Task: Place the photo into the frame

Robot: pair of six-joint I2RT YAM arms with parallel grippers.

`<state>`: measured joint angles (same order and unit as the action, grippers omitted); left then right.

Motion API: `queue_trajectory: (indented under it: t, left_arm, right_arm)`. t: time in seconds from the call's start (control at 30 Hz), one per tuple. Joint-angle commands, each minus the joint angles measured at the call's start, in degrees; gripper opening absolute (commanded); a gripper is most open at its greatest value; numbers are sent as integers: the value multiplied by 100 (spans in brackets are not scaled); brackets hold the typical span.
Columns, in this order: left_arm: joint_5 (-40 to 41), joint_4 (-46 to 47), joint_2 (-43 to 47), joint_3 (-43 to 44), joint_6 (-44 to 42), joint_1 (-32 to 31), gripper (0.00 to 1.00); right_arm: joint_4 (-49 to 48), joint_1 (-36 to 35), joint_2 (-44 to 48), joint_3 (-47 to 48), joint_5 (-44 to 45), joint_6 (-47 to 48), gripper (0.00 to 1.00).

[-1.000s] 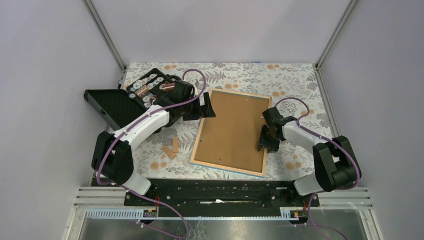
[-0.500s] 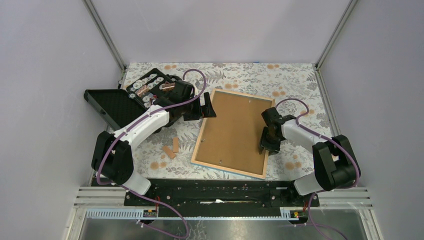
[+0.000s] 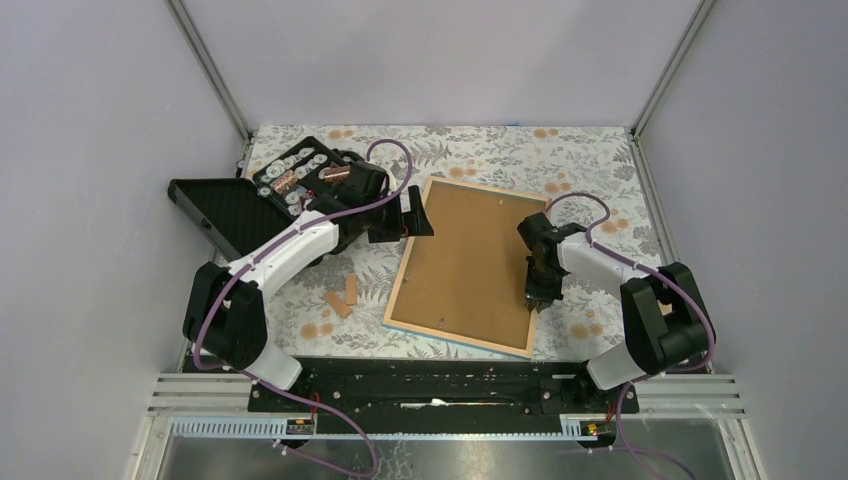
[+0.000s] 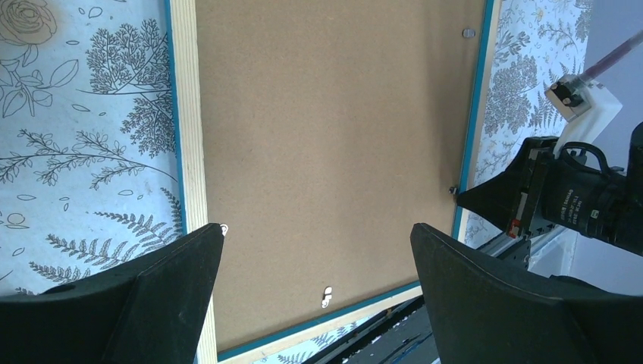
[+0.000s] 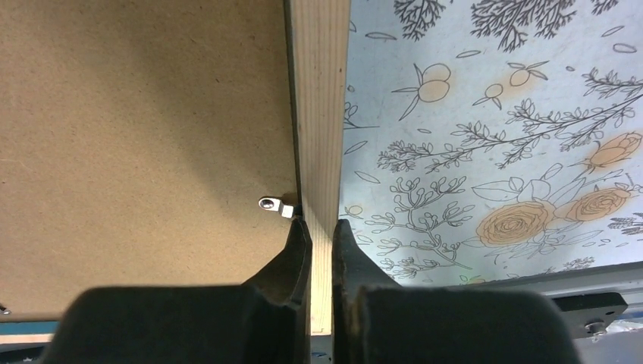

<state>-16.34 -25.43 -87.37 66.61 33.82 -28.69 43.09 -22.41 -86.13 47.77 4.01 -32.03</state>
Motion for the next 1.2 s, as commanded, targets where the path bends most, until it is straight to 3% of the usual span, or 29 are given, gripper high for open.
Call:
queue_trajectory:
  t: [0.0,0.1,0.17,0.3,0.53,0.73,0.87,1.07,1.17]
  left_arm:
    - [-90,293,175,-64,24,21,99]
    - [-100,295,177,-57,21,21,98]
    - [-139,310,181,-63,34,21,99]
    - [-178,316,177,-61,45,21,98]
    - [-167,325,209,-66,24,21,99]
    - [-381,323,166,-35,-109,25,99]
    - [-619,310,102,-1,-209,38,99]
    - [-275,30,5,153,-425,58,99]
    - [-207,-23,39,187,-455,65,99]
  right_arm:
    - [169,-44,91,369,187,88,0]
    - [198,-39,294,504,-220,139,0]
    - [232,-42,518,558,-361,98,7]
    - [206,-40,867,593,-318,33,47]
    - [34,-38,782,540,-96,-12,82]
    - [-334,-30,681,418,-120,-61,89]
    - [-928,5,702,284,67,32,100]
    - [-1427,1027,92,669,-296,-784,100]
    - [-1109,1191,-637,1347,-352,-1183,99]
